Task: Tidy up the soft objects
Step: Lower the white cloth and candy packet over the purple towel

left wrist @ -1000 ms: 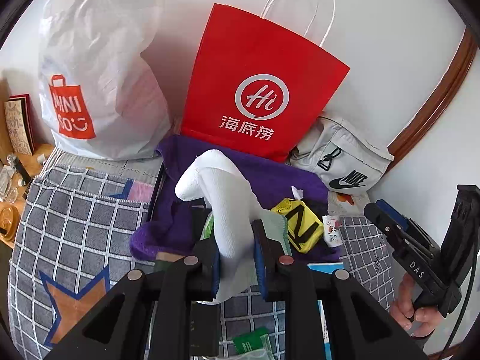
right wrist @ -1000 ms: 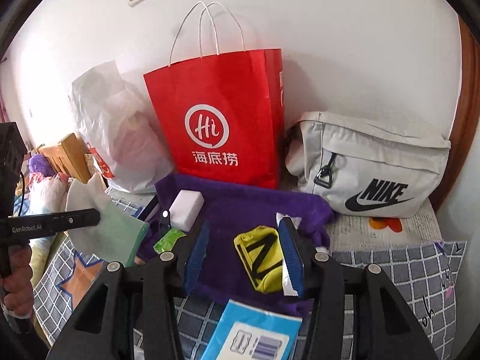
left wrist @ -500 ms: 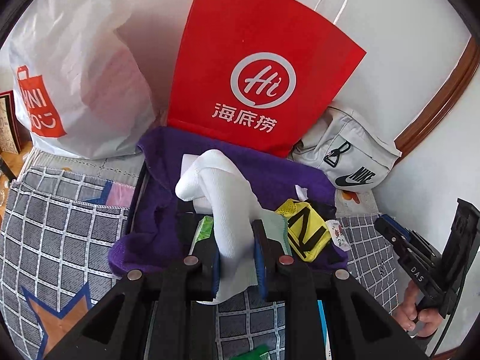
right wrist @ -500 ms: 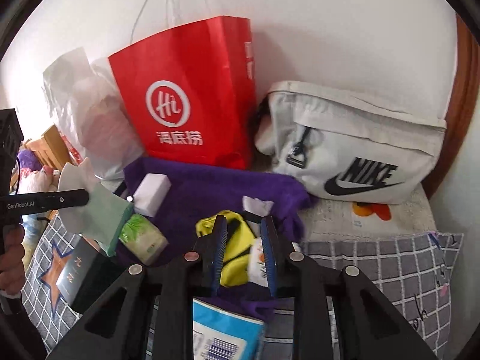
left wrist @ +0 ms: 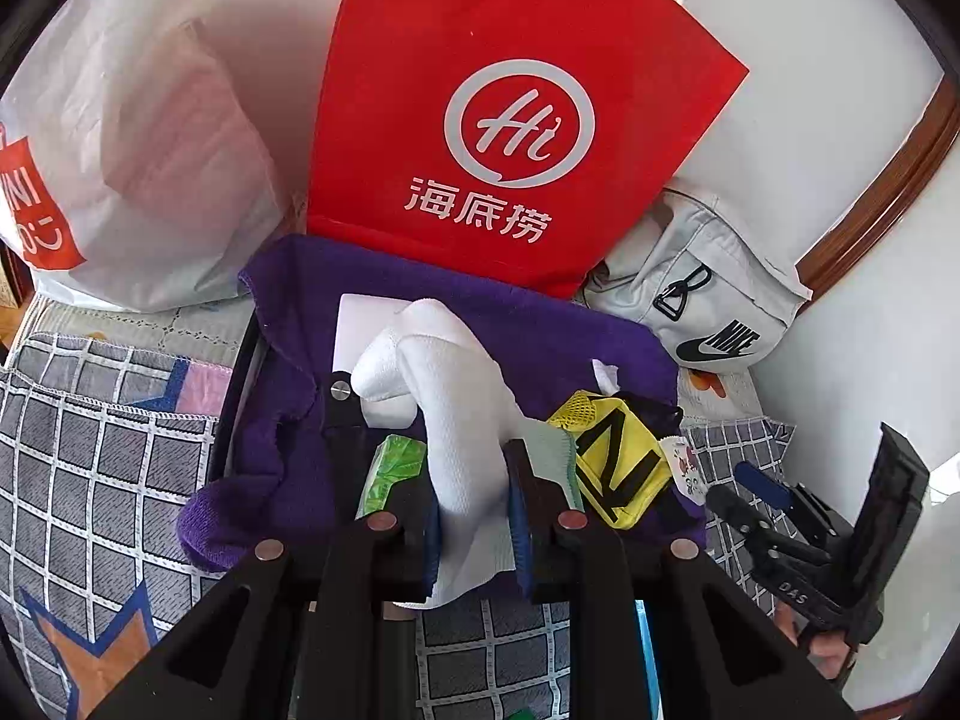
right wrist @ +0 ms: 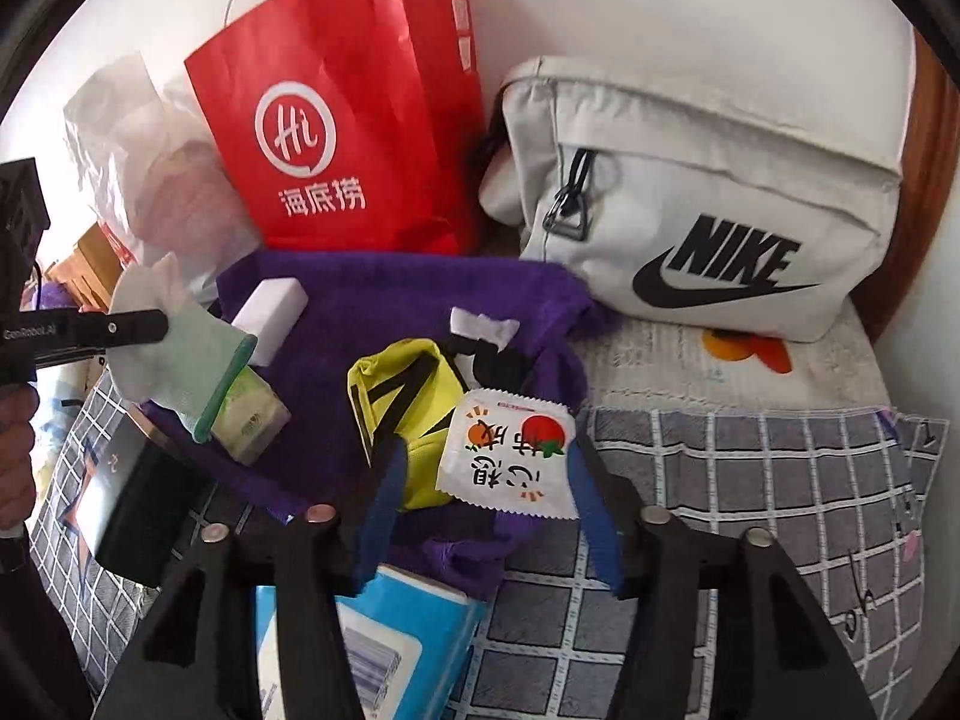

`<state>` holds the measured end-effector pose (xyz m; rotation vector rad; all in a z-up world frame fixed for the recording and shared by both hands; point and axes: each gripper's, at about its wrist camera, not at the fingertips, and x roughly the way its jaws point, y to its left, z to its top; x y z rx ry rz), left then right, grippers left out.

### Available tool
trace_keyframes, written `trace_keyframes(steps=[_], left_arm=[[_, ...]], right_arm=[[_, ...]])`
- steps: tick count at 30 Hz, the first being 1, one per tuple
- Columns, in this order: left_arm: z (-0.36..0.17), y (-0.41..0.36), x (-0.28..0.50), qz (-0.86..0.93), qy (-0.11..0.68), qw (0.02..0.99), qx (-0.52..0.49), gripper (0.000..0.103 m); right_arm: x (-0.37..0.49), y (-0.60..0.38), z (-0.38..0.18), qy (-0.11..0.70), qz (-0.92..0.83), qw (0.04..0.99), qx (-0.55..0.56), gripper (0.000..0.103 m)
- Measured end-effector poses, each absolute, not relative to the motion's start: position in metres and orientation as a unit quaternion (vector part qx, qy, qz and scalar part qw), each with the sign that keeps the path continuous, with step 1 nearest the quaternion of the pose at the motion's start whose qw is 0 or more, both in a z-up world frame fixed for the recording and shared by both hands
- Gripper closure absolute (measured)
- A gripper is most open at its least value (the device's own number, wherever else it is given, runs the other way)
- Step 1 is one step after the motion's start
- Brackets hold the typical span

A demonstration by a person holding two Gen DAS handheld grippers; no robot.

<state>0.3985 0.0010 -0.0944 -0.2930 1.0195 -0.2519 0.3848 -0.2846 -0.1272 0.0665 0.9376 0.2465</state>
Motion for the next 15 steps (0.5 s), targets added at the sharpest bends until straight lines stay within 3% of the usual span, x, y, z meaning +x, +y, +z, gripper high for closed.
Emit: trace_keyframes(steps=[11, 15], left_arm=[[-0.106, -0.007, 0.415, -0.128, 0.49, 0.852, -0.132, 0.085], [-0.109, -0.007, 0.418, -0.132, 0.491, 0.851, -0.133, 0.085]], right_arm=[[0.408, -0.289, -0.168, 0.481, 0.109, 0.867, 0.063, 0.043], [0.406, -0.286, -0.166, 0.477, 0.116, 0.87, 0.054, 0.051]])
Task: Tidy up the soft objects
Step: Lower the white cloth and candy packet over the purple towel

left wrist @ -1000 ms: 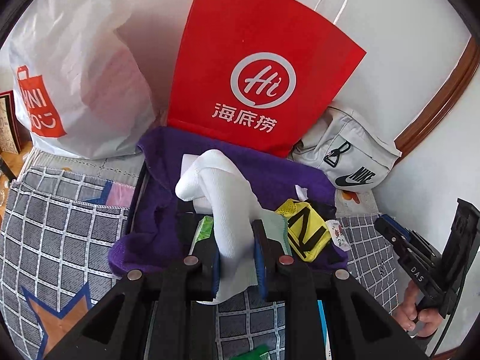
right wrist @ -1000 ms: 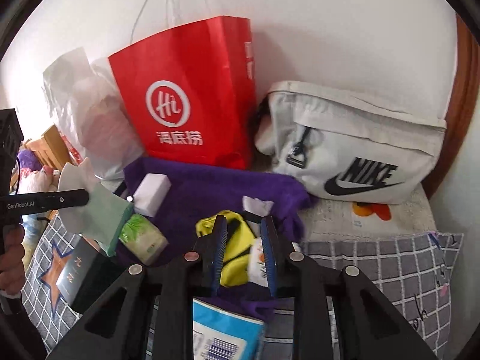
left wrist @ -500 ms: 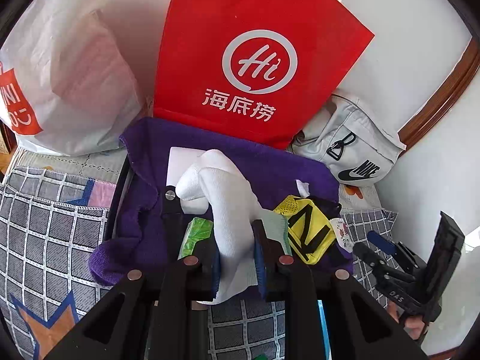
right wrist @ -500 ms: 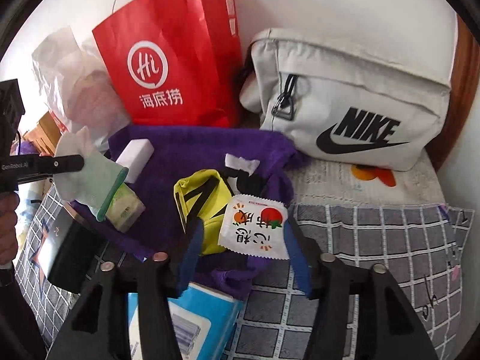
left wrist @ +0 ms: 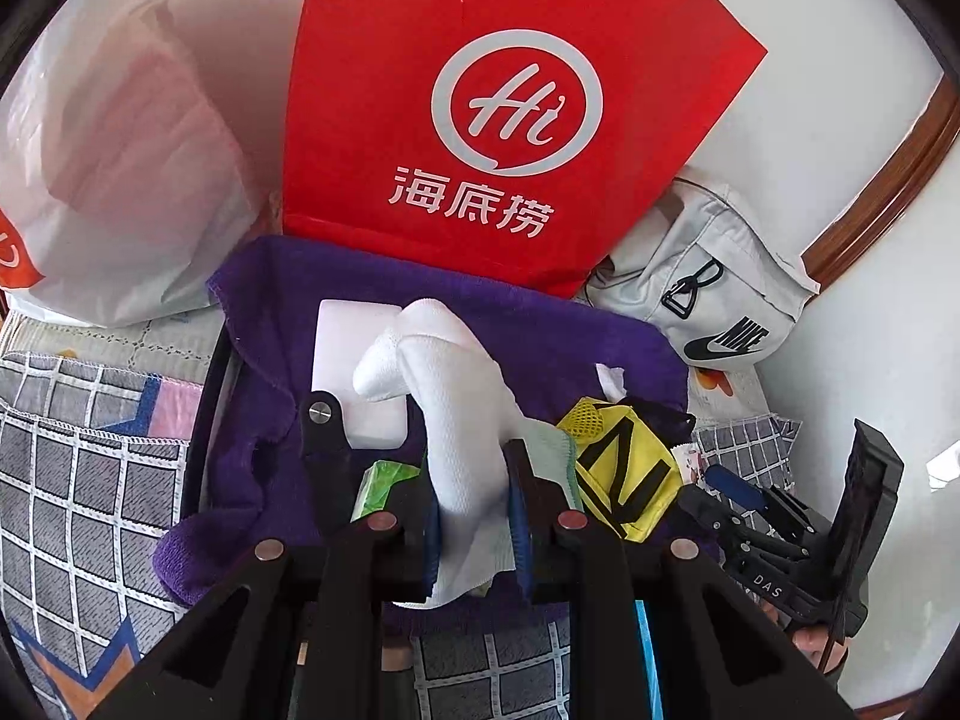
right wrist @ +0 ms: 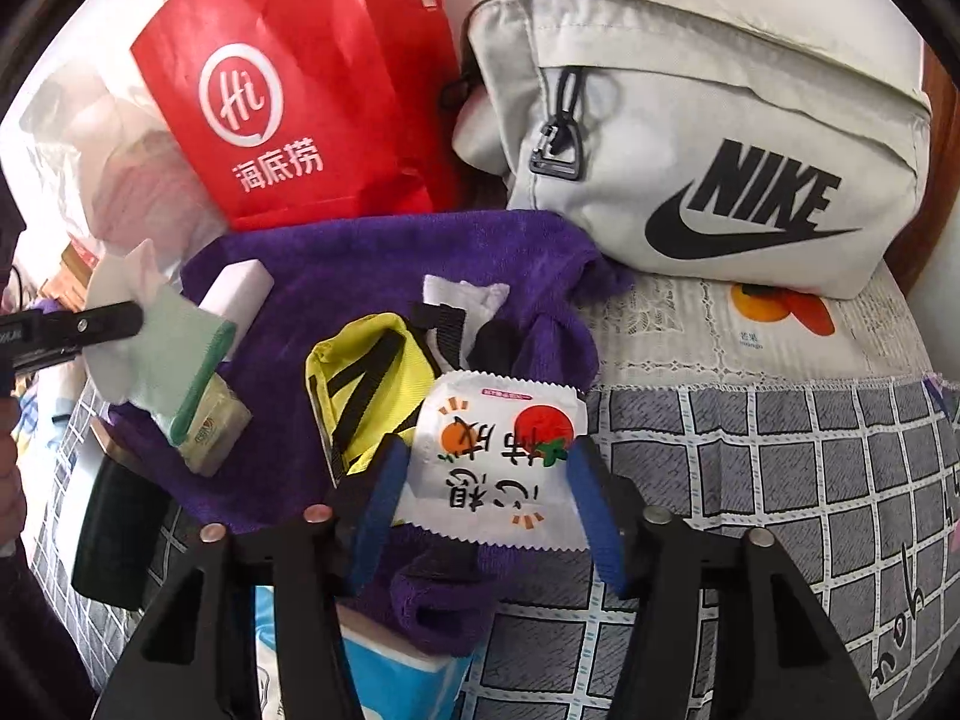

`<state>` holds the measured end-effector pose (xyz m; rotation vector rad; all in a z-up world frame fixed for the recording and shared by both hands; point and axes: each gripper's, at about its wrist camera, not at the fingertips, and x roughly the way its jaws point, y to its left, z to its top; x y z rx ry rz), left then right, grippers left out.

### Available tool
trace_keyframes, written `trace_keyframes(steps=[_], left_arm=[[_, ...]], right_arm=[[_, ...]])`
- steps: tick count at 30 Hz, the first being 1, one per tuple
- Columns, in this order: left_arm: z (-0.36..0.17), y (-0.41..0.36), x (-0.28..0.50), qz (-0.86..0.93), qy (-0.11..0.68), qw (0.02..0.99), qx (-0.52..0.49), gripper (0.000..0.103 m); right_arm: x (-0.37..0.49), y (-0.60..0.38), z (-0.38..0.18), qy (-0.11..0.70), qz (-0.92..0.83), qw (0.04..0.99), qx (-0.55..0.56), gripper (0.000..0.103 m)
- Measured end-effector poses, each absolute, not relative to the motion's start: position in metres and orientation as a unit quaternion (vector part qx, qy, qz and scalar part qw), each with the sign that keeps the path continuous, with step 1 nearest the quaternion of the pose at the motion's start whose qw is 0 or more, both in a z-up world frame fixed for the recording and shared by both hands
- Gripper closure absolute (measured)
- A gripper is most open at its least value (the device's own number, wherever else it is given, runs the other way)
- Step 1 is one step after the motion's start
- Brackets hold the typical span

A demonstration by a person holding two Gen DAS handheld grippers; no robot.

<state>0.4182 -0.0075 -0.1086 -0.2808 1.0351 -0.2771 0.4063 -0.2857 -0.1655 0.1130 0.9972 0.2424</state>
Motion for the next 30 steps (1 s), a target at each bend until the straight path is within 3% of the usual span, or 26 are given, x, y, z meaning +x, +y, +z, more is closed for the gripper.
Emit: trace_keyframes(steps=[4, 11, 17, 26, 30], left_arm=[[-0.112, -0.006, 0.419, -0.132, 0.494, 0.849, -0.135, 0.085], [-0.116, -0.002, 0.419, -0.132, 0.497, 0.846, -0.141, 0.085], [-0.113, -0.002, 0.418, -0.136, 0.495, 0.847, -0.141, 0.085], [-0.111, -0.001, 0.416, -0.137, 0.495, 0.846, -0.141, 0.085], [-0.11, 0.002, 0.415, -0.136, 0.494, 0.847, -0.142, 0.085]], right_arm=[[0.404, -0.282, -0.162, 0.471, 0.122, 0.872, 0.047, 0.061], [0.406, -0.284, -0.167, 0.476, 0.116, 0.871, 0.05, 0.054], [0.408, -0.282, -0.171, 0.475, 0.115, 0.871, 0.047, 0.055], [0.402, -0.29, -0.162, 0.468, 0.102, 0.877, 0.045, 0.089], [0.399, -0.292, -0.157, 0.461, 0.082, 0.883, 0.03, 0.096]])
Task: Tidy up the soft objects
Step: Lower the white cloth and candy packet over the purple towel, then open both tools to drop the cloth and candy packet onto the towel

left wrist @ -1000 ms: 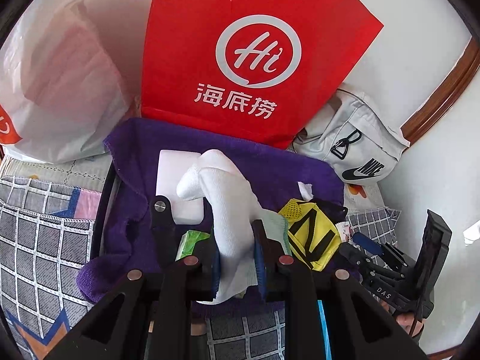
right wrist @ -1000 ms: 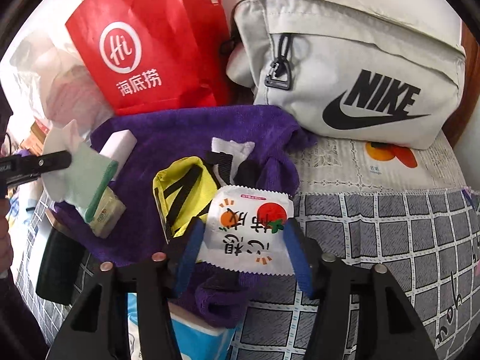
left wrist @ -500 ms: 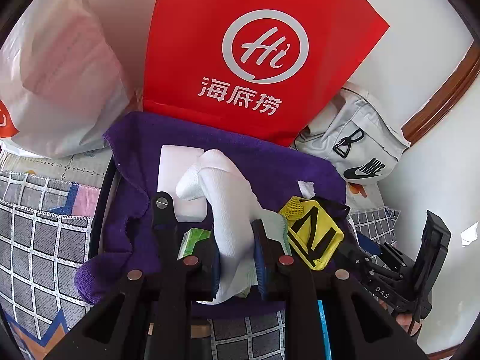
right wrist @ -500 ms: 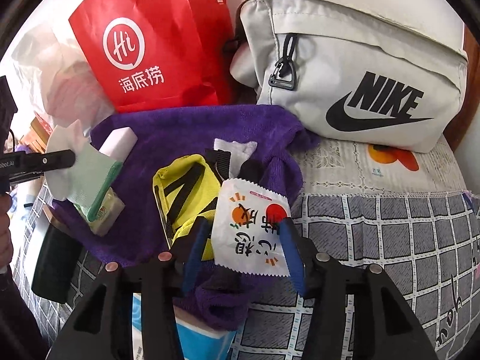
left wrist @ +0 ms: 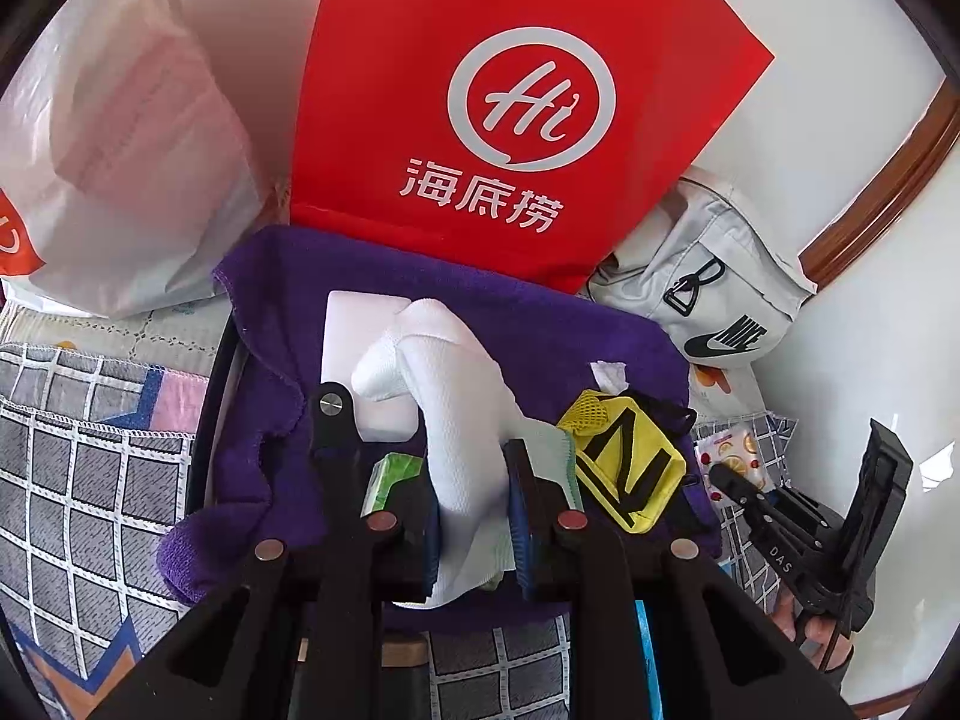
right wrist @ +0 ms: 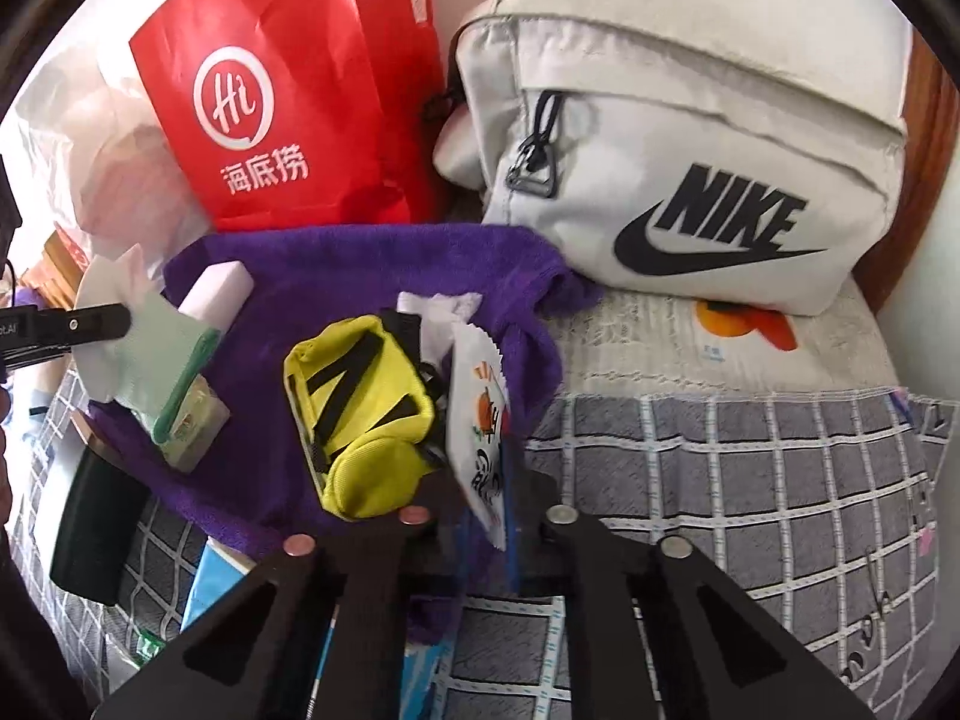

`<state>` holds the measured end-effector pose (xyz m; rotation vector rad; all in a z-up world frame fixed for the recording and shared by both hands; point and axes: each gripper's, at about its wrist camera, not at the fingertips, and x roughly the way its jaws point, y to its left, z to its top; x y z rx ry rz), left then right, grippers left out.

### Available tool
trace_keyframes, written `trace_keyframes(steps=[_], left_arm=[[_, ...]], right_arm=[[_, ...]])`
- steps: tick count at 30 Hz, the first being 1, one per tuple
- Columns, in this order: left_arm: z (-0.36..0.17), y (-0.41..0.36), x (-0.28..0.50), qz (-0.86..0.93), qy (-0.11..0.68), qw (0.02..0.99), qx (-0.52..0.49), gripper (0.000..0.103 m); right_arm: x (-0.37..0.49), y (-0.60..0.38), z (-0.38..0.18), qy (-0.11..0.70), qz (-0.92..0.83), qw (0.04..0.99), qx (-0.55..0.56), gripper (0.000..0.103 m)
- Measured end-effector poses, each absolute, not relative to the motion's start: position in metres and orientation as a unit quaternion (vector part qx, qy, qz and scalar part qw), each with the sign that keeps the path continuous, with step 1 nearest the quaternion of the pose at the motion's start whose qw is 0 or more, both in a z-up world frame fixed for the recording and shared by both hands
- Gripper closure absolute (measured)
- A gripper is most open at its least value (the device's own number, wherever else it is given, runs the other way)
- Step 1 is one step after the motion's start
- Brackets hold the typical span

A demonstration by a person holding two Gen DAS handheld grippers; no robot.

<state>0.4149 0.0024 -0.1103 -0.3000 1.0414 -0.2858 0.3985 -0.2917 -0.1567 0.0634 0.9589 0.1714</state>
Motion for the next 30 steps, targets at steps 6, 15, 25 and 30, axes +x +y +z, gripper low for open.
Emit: trace_keyframes(steps=[6, 15, 25, 30], left_arm=[[-0.11, 0.011, 0.416, -0.131, 0.491, 0.847, -0.154, 0.085], [-0.112, 0.013, 0.432, -0.118, 0.489, 0.85, -0.157, 0.085], [-0.128, 0.011, 0.464, -0.098, 0.506, 0.843, -0.156, 0.085], [-0.136, 0.011, 0.468, -0.093, 0.513, 0.839, -0.157, 0.083]], right_arm=[[0.392, -0.292, -0.133, 0.436, 0.079, 0.896, 0.026, 0.098], [0.412, -0.255, -0.119, 0.427, 0.162, 0.887, 0.064, 0.098], [0.438, -0.217, -0.161, 0.498, 0.223, 0.834, 0.086, 0.098], [0.441, -0.22, -0.17, 0.508, 0.206, 0.833, 0.075, 0.092]])
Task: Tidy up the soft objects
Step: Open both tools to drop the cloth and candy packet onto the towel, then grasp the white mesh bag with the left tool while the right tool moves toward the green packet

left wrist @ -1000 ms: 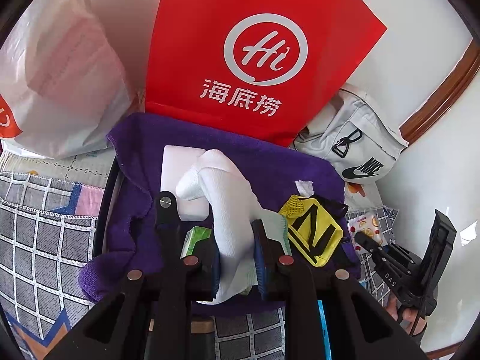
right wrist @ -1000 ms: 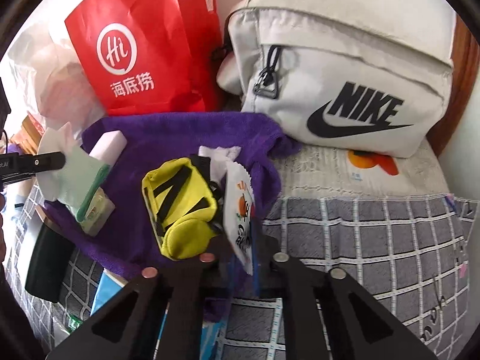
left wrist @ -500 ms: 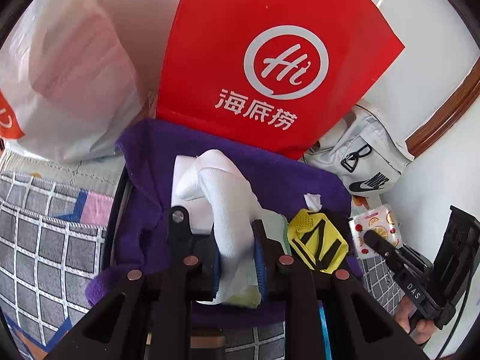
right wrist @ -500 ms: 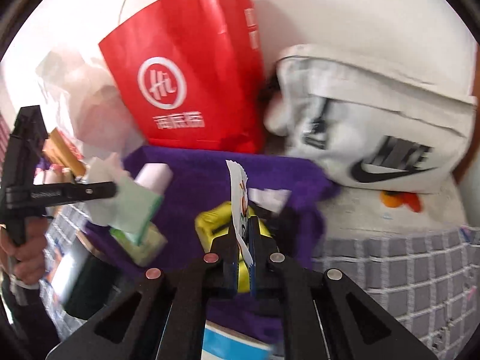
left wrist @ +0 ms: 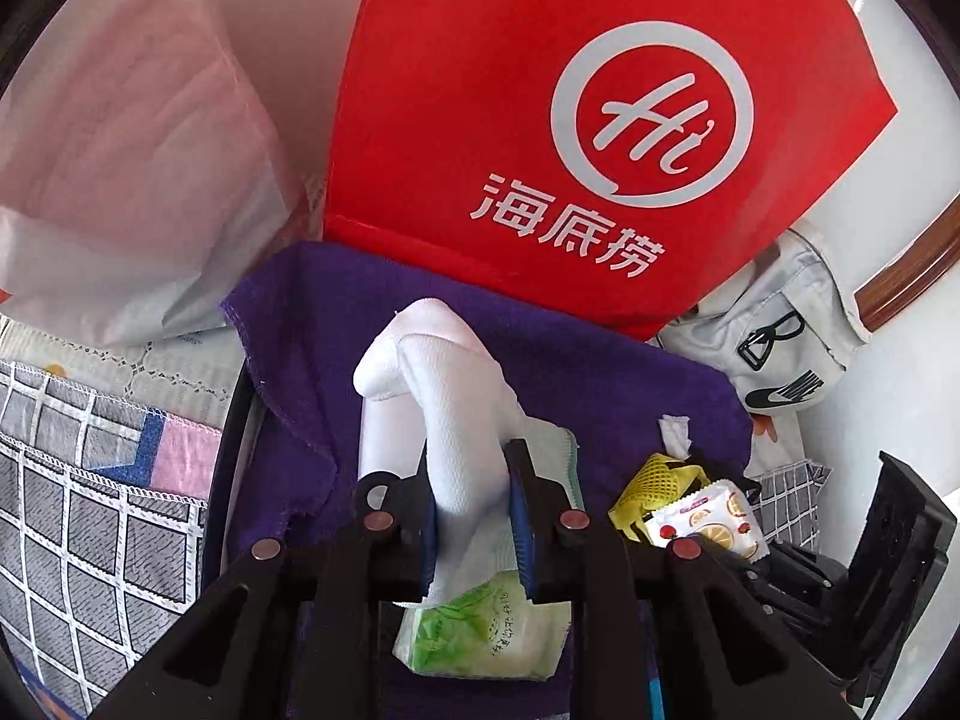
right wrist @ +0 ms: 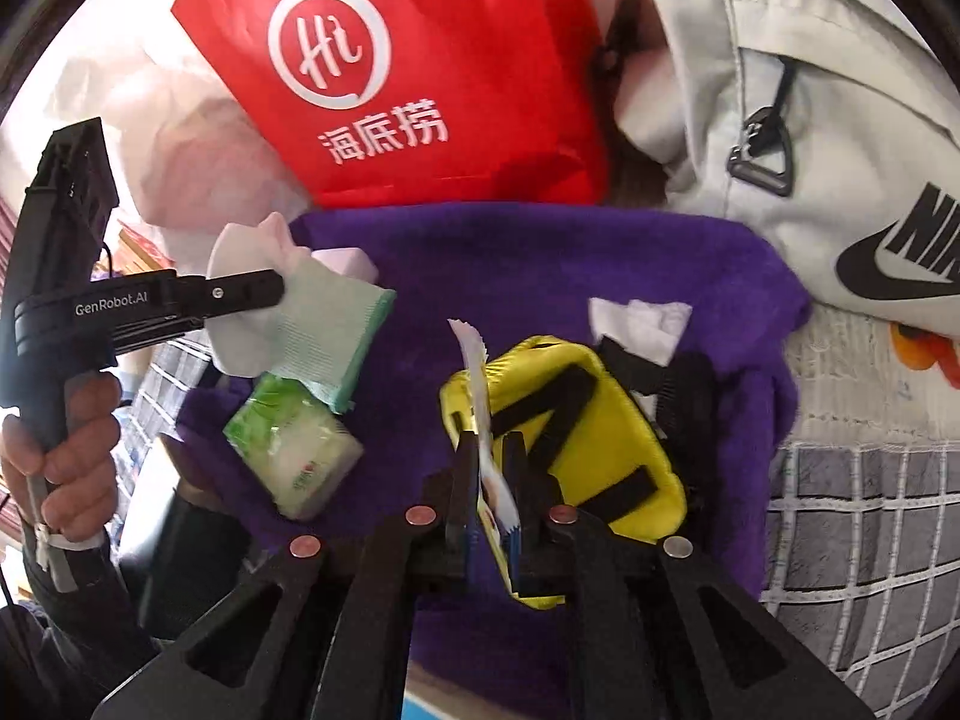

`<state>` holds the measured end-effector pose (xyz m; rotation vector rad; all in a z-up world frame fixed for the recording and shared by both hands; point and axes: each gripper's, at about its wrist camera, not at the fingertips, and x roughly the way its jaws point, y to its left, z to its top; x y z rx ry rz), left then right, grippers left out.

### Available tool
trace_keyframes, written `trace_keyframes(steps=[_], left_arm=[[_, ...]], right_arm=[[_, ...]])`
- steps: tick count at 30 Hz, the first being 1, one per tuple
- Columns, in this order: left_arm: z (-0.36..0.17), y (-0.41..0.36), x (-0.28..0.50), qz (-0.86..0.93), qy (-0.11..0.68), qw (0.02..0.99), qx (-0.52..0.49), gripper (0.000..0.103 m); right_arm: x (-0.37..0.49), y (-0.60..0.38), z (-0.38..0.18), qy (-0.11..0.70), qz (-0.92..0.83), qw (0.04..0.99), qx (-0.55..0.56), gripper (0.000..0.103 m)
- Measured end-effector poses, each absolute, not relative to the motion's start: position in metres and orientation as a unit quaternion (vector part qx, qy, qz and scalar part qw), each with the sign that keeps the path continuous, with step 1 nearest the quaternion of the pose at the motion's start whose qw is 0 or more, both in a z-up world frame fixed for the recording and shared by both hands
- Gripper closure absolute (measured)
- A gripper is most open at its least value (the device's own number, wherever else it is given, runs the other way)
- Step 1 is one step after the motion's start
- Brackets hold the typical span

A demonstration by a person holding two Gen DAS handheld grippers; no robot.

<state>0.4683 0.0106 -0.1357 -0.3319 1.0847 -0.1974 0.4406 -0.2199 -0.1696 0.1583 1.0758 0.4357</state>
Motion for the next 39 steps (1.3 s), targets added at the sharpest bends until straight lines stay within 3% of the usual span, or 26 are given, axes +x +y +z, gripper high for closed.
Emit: trace_keyframes(steps=[3, 5, 7, 12, 25, 39], left_arm=[[-0.136, 0.01, 0.469, -0.094, 0.519, 0.835, -0.157, 0.073], [-0.135, 0.01, 0.47, -0.09, 0.525, 0.832, -0.158, 0.065], [-0.133, 0.011, 0.468, -0.085, 0.524, 0.833, -0.153, 0.063], [-0.118, 0.017, 0.456, -0.067, 0.515, 0.843, -0.14, 0.056], [-0.065, 0.035, 0.381, -0.06, 0.481, 0.865, -0.133, 0.055], [-0.044, 0.044, 0.269, -0.055, 0.456, 0.881, -0.116, 0.055]], right_arm=[[0.438, -0.222, -0.165, 0.502, 0.193, 0.841, 0.055, 0.08], [0.434, -0.223, -0.159, 0.493, 0.183, 0.85, 0.038, 0.066], [0.434, -0.227, -0.154, 0.485, 0.174, 0.856, 0.029, 0.058], [0.427, -0.236, -0.141, 0.472, 0.142, 0.87, 0.003, 0.047], [0.357, -0.226, -0.097, 0.429, 0.141, 0.892, 0.007, 0.047], [0.232, -0.185, -0.095, 0.452, 0.179, 0.874, 0.025, 0.047]])
